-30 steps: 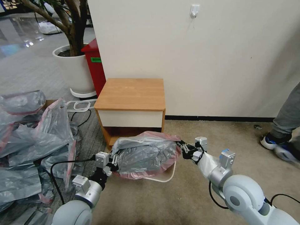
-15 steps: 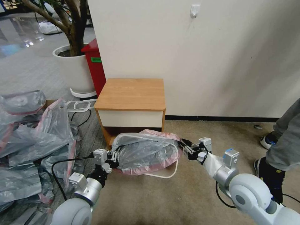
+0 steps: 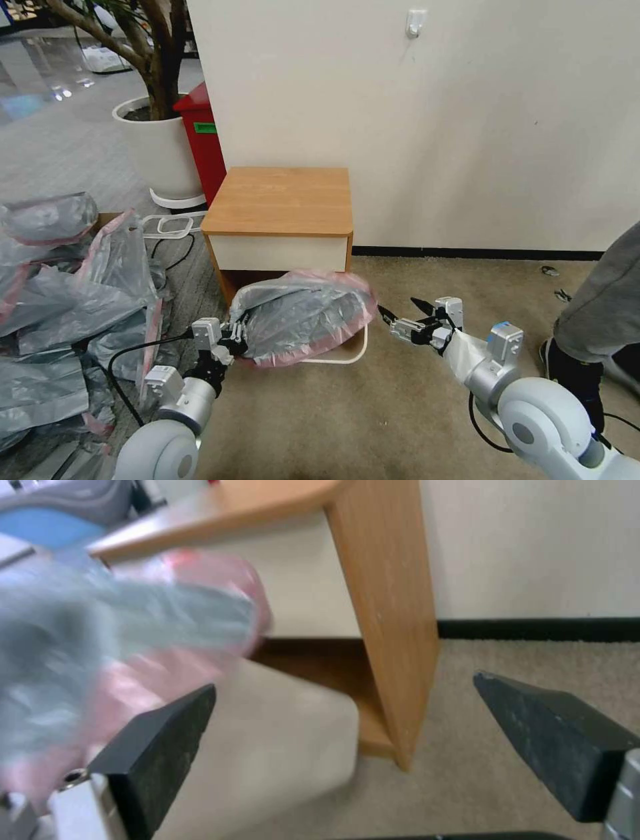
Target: Pick up the garbage bag from the table and place it over the trash can.
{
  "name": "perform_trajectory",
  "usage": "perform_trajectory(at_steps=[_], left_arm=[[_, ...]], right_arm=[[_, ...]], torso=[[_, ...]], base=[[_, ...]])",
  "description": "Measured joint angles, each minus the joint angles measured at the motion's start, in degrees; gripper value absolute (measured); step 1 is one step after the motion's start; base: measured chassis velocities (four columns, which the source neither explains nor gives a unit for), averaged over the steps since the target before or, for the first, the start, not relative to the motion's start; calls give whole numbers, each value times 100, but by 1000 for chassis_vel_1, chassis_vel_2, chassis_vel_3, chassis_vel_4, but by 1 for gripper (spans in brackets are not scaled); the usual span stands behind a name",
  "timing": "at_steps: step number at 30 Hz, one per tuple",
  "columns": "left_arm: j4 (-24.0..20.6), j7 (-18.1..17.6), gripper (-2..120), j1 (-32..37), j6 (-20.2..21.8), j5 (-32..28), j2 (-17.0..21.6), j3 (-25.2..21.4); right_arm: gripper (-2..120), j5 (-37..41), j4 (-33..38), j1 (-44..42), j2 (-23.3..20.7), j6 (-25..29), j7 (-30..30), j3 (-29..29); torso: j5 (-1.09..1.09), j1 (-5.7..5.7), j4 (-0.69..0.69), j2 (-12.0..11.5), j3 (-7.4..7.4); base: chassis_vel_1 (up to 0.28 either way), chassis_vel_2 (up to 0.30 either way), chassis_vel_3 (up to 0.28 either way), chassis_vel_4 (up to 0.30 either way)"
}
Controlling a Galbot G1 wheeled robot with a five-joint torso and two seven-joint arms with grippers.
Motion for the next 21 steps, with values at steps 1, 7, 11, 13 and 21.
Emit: perform_trajectory(at_steps=[1,7,11,13,21], left_arm=[[38,-67,3,-10,32,0,-24,-5],[147,-150,3,-48,67,5,-94,18],[204,-158,3,-115,74,13,-120,84],[217,-160,3,-138,75,17,-132,103],[221,-161,3,-146,73,56,-198,121]], right_arm=[[100,71,147,-96,131,35,39,98],[100,462,661,-393,668,134,236,264],[100,807,1089,-662,1081,181,452,-34],[100,847,1142,-710,1223,243,524,-225],[100,731,1149,-777,2084,349,717,-926]], torso=[[-1,0,0,0,0],[0,0,0,0,0],[-1,0,-1,0,0],[-1,0,0,0,0],[-1,0,0,0,0]], base=[[0,0,0,0],[0,0,0,0],[0,0,0,0],[0,0,0,0],[0,0,0,0]])
